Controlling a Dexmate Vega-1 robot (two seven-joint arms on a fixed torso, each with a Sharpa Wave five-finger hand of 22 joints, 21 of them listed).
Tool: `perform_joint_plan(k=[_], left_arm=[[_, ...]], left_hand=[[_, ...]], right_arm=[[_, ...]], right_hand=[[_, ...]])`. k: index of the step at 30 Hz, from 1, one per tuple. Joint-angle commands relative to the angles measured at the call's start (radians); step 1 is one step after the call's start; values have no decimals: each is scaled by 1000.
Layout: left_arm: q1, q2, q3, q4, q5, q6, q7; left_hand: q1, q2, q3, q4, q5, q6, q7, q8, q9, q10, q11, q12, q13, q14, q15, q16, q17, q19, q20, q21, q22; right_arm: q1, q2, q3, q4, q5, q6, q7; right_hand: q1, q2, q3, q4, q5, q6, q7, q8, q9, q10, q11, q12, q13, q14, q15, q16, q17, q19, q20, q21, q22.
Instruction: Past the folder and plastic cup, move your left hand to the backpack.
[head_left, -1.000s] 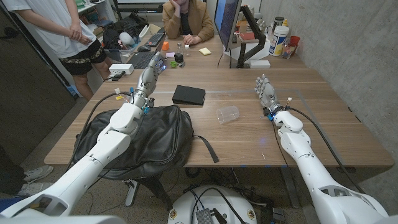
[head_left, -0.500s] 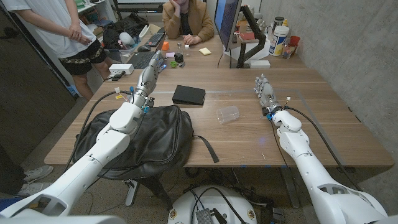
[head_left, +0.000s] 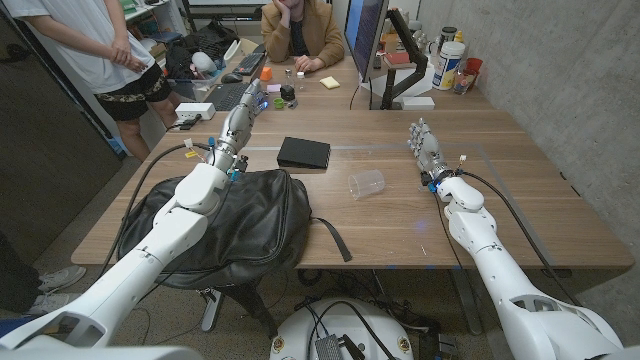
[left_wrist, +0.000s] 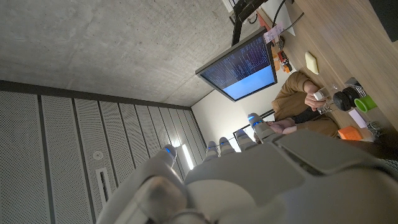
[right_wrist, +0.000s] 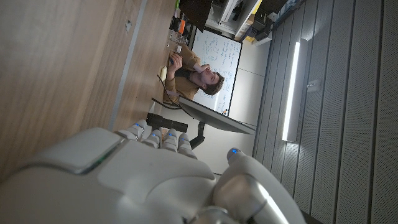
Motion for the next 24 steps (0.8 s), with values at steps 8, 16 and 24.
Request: perform_joint_plan(k=[8, 16, 24], left_arm=[[12, 14, -9, -17, 14, -7, -6], [15, 18, -13, -23, 22, -16, -10], [21, 24, -18, -29, 38, -24, -6]], left_hand=[[17, 51, 10, -4, 2, -151, -5, 9, 3, -149, -1, 4, 5, -152, -74, 0, 2, -41, -75, -8, 5], [22, 50, 12, -5, 2, -151, -5, 9, 3, -148, -1, 4, 5, -152, -73, 0, 2, -40, -74, -10, 5], [28, 50, 15, -6, 3, -151, -4, 8, 3, -148, 0, 4, 5, -152, -71, -1, 2, -39, -73, -12, 5]], right_arm=[[5, 2, -11, 1, -13, 15, -13], [4, 0, -15, -2, -18, 15, -20], [4, -1, -19, -8, -21, 14, -24]], right_hand=[[-5, 112, 5, 0, 0, 31, -22, 17, 5, 6, 3, 3, 3, -61, -19, 8, 4, -2, -90, -2, 5], [-5, 112, 5, 0, 0, 32, -23, 16, 5, 8, 2, 3, 3, -60, -18, 8, 3, -4, -89, -3, 5], [-5, 111, 5, 0, 0, 33, -24, 15, 6, 8, 1, 3, 3, -59, -18, 8, 3, -5, -89, -4, 5]])
